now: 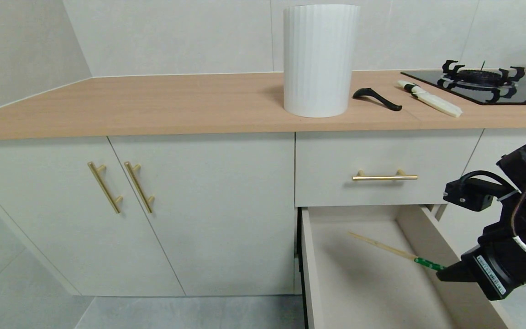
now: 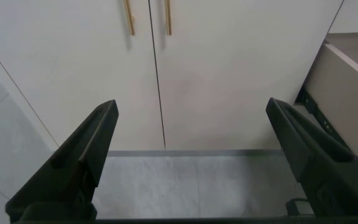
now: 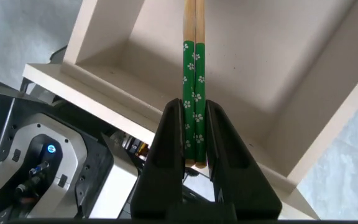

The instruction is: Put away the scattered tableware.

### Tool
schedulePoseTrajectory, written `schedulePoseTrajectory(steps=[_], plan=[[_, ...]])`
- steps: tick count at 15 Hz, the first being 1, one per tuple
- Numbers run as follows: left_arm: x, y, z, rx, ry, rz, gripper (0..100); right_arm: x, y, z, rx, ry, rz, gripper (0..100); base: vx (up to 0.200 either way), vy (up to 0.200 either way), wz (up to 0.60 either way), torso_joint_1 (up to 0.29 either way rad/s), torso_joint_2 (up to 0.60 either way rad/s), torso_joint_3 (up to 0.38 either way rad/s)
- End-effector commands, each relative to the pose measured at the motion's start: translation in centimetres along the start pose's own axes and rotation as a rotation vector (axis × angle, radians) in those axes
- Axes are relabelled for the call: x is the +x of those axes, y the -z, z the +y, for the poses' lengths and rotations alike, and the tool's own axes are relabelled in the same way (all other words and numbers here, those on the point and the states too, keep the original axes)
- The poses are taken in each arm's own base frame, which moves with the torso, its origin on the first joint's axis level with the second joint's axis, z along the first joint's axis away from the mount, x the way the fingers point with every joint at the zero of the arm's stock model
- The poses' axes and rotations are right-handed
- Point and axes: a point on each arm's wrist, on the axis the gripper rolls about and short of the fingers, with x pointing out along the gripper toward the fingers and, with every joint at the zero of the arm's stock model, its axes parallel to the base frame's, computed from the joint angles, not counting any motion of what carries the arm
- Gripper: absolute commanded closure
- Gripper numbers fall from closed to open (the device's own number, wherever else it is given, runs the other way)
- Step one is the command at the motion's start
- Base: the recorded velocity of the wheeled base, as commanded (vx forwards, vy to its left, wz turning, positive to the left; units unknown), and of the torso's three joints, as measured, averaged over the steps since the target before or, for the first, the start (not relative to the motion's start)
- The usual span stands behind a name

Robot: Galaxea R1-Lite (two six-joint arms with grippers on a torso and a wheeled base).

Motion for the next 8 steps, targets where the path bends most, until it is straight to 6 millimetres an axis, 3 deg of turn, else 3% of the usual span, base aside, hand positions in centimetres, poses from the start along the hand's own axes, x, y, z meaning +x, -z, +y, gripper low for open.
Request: schedulePoseTrajectory(steps=[1, 4, 8], plan=[[0.0, 0.0, 0.0, 0.000, 0.000, 0.001, 0, 1.7, -0.6, -0.2, 0.004, -0.001, 0.033, 100, 0.000, 0.000, 0.00, 0.000, 0.00, 0.000], [0.0, 0.0, 0.0, 0.000, 0.000, 0.001, 0, 5.1, -1.7, -0.5, 0.026, 0.001, 0.094, 100, 0.000, 0.000, 0.00, 0.000, 0.00, 0.000], [0.0, 0.0, 0.0, 0.000, 0.000, -0.001, 0, 13.0, -3.4, -1.4, 0.208, 0.029, 0.118, 100, 0.000, 0.000, 0.00, 0.000, 0.00, 0.000]])
